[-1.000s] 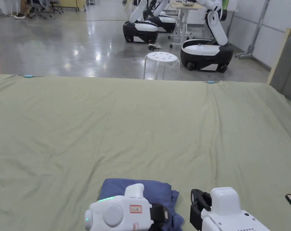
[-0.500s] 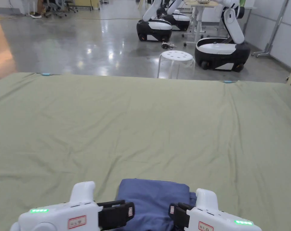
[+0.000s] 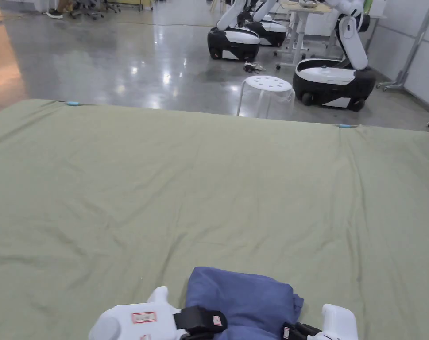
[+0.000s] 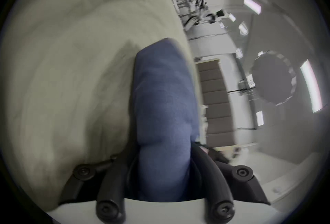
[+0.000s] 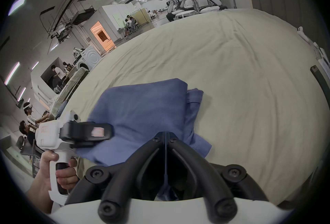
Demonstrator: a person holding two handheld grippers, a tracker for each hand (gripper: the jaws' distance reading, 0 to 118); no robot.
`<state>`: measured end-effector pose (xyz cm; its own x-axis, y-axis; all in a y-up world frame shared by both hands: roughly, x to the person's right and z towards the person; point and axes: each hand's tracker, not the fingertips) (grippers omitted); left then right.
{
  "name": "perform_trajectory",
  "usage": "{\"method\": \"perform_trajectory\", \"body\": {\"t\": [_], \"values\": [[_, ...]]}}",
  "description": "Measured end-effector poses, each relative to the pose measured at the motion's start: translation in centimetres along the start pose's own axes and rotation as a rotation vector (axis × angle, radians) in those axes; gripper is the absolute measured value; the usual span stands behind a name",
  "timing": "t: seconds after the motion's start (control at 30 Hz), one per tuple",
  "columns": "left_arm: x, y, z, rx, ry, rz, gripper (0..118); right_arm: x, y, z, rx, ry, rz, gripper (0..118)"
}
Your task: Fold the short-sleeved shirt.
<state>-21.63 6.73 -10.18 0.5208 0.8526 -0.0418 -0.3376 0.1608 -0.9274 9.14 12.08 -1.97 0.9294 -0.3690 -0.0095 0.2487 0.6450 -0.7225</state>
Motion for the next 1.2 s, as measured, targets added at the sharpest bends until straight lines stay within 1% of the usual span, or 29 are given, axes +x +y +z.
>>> {"method": "perform_trajectory", "body": {"t": [0.03, 0.07, 0.1, 0.17, 0.3, 0.37, 0.5, 0.6, 0.7, 0.77, 0.83, 0.87, 0.9, 0.93, 0.97, 1.03, 1.07, 1.1, 1.13, 1.17, 1.2], "values": [[0.1, 0.0, 0.4, 0.008, -0.038, -0.050, 19, -0.1, 0.1, 0.2, 0.007, 0.003, 0.003, 3], [0.4, -0.1, 0.9, 0.013, -0.039, -0.030, 18, -0.2, 0.1, 0.3, 0.012, 0.003, 0.005, 3], [0.6, -0.2, 1.4, 0.023, -0.009, -0.023, 18, -0.4, 0.2, 0.5, 0.018, 0.005, 0.010, 3], [0.7, -0.1, 2.4, 0.042, 0.033, -0.084, 17, -0.8, 0.5, 1.0, 0.036, 0.010, 0.015, 3], [-0.8, 1.9, 6.4, 0.122, 0.144, -0.106, 17, -2.5, 1.1, 1.6, 0.066, 0.006, 0.027, 3], [-2.3, 3.6, 9.5, 0.151, 0.183, -0.118, 17, -3.5, 1.3, 1.6, 0.075, 0.010, 0.038, 3], [-5.6, 7.4, 17.2, 0.230, 0.309, -0.151, 17, -6.2, 1.3, 1.3, 0.080, 0.023, 0.072, 3], [-8.7, 10.0, 23.3, 0.287, 0.442, -0.156, 17, -8.5, 1.2, 0.7, 0.081, 0.037, 0.110, 3], [-12.3, 12.4, 29.4, 0.344, 0.524, -0.092, 17, -10.5, 1.2, 0.1, 0.078, 0.057, 0.140, 3], [-14.6, 14.0, 32.9, 0.352, 0.605, -0.092, 17, -11.7, 1.1, -0.3, 0.079, 0.068, 0.154, 3], [-16.6, 15.3, 36.3, 0.369, 0.606, -0.078, 17, -12.7, 1.0, -0.5, 0.078, 0.078, 0.166, 4], [-17.3, 15.7, 37.3, 0.377, 0.628, -0.087, 17, -13.0, 1.0, -0.5, 0.079, 0.081, 0.170, 4], [-18.1, 16.2, 38.3, 0.382, 0.654, -0.066, 17, -13.4, 0.8, -0.5, 0.080, 0.082, 0.174, 4], [-18.7, 16.6, 38.9, 0.391, 0.652, -0.026, 17, -13.5, 0.8, -0.6, 0.077, 0.083, 0.177, 4], [-18.9, 16.7, 39.2, 0.396, 0.623, -0.018, 17, -13.6, 0.7, -0.7, 0.072, 0.082, 0.182, 4], [-18.7, 16.8, 38.5, 0.366, 0.621, -0.055, 18, -13.8, 0.6, -0.7, 0.071, 0.080, 0.188, 4], [-18.3, 16.8, 38.1, 0.365, 0.650, -0.101, 20, -13.8, 0.6, -0.6, 0.071, 0.081, 0.189, 4], [-18.1, 16.6, 37.8, 0.376, 0.679, -0.134, 27, -13.9, 0.6, -0.6, 0.070, 0.082, 0.188, 4], [-17.7, 16.2, 37.8, 0.399, 0.698, -0.148, 39, -14.0, 0.6, -0.6, 0.069, 0.082, 0.190, 4], [-17.3, 16.1, 37.9, 0.423, 0.724, -0.157, 56, -14.0, 0.6, -0.6, 0.068, 0.080, 0.193, 4], [-16.5, 15.8, 38.2, 0.474, 0.781, -0.160, 73, -14.0, 0.7, -0.4, 0.068, 0.079, 0.199, 4]]}}
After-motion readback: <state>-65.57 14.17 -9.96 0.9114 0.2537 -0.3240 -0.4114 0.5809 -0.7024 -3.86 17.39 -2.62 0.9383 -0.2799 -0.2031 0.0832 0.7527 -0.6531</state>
